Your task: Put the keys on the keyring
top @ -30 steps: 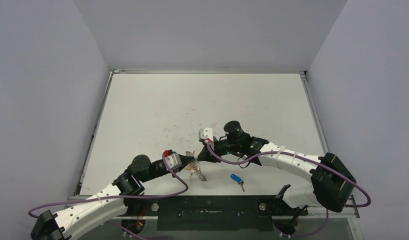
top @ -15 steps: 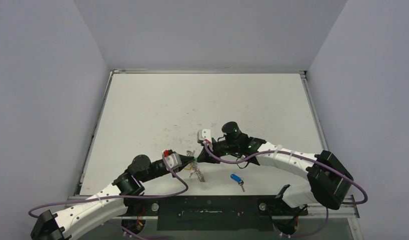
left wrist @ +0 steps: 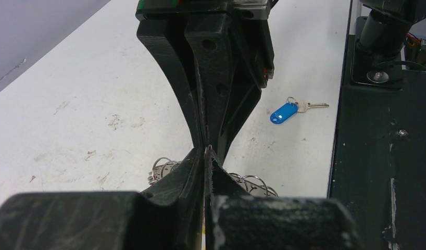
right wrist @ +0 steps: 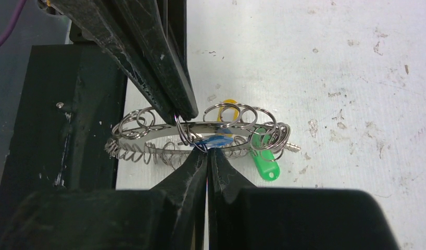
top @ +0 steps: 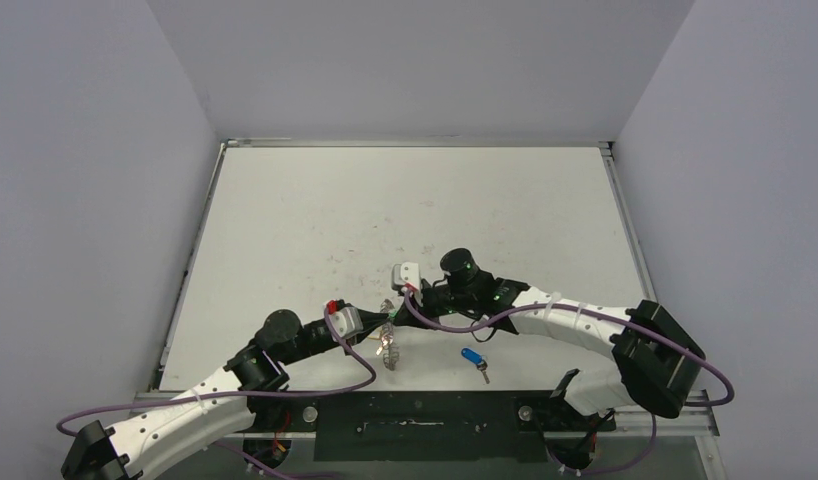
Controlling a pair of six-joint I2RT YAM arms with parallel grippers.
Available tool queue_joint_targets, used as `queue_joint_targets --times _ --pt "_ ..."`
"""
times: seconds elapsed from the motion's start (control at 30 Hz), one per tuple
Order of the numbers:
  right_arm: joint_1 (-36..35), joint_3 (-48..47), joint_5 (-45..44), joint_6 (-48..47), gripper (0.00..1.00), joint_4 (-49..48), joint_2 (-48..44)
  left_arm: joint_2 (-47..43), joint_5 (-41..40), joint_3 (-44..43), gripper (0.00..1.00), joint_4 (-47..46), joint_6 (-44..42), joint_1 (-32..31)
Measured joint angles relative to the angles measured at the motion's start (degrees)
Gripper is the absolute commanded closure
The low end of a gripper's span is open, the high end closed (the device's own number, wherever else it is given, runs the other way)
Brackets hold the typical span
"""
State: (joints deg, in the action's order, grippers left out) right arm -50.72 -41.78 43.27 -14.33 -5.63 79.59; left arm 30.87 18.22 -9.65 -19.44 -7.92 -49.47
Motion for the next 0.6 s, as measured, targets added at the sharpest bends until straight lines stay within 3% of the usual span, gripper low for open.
queue_joint_targets --times 0.2,0.47,0.6 --pt "0.09 2.45 -2.64 -0.52 0.75 -0.31 -4.04 -0.11 0.02 0.00 1.00 0.02 0.00 0.00" --pt "0.17 2.73 -2.05 -2.45 0.69 -1.09 -5.99 -0.13 0.04 0.00 1.00 0.02 0.00 0.00" --pt "0.17 3.28 -0.11 -2.62 0.75 -2.99 -5.99 -0.13 0.02 0.00 1.00 0.04 0.00 0.00"
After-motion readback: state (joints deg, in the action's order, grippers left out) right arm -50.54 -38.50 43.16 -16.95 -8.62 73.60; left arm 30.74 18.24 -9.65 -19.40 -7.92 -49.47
